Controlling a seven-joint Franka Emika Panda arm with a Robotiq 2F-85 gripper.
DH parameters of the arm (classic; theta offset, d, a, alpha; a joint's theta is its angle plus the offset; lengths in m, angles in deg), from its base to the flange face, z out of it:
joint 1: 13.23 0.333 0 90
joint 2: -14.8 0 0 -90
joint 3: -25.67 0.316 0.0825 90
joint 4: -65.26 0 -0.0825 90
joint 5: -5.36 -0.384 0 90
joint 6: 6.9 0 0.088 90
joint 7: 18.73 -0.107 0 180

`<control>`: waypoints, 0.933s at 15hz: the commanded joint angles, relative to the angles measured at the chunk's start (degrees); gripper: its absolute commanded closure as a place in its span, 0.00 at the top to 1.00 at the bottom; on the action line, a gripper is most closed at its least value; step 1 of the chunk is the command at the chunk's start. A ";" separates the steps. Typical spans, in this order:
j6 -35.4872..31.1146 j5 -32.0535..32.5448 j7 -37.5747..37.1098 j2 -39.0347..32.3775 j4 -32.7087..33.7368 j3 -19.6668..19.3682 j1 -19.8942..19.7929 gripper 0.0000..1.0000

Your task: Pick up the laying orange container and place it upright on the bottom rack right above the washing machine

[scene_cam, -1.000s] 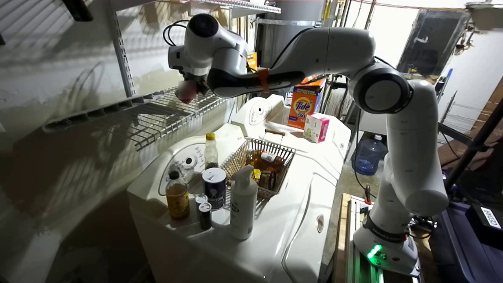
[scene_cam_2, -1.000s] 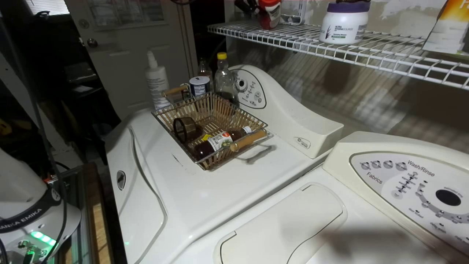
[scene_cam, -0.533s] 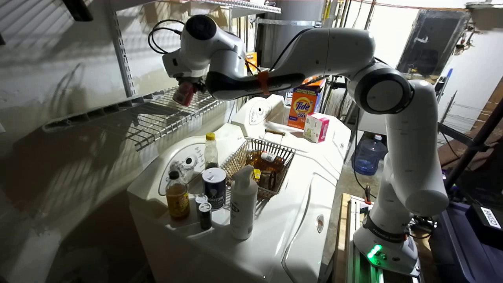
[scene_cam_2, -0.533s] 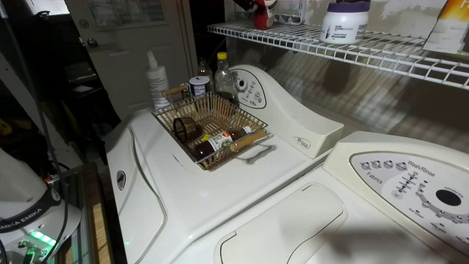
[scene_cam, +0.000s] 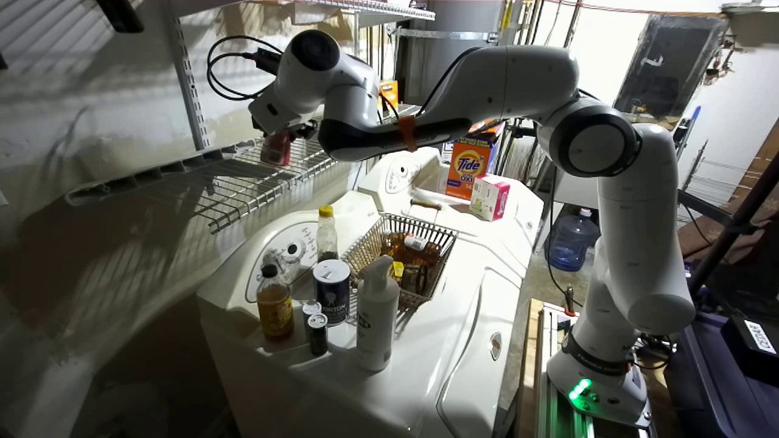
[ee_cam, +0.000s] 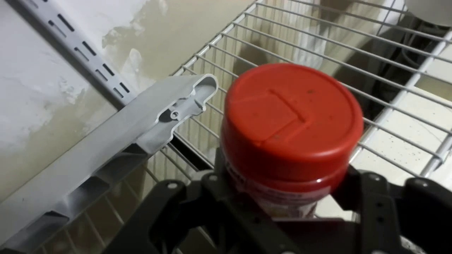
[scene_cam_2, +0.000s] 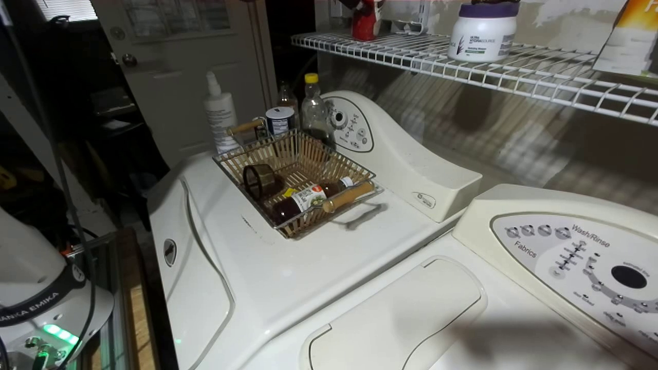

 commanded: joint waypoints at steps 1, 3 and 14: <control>-5.46 1.68 8.22 1.22 -3.42 0.73 -0.95 0.40; -8.16 1.42 13.45 0.96 -3.76 0.90 -1.23 0.40; -29.71 0.65 38.71 0.47 -4.50 1.87 -2.92 1.00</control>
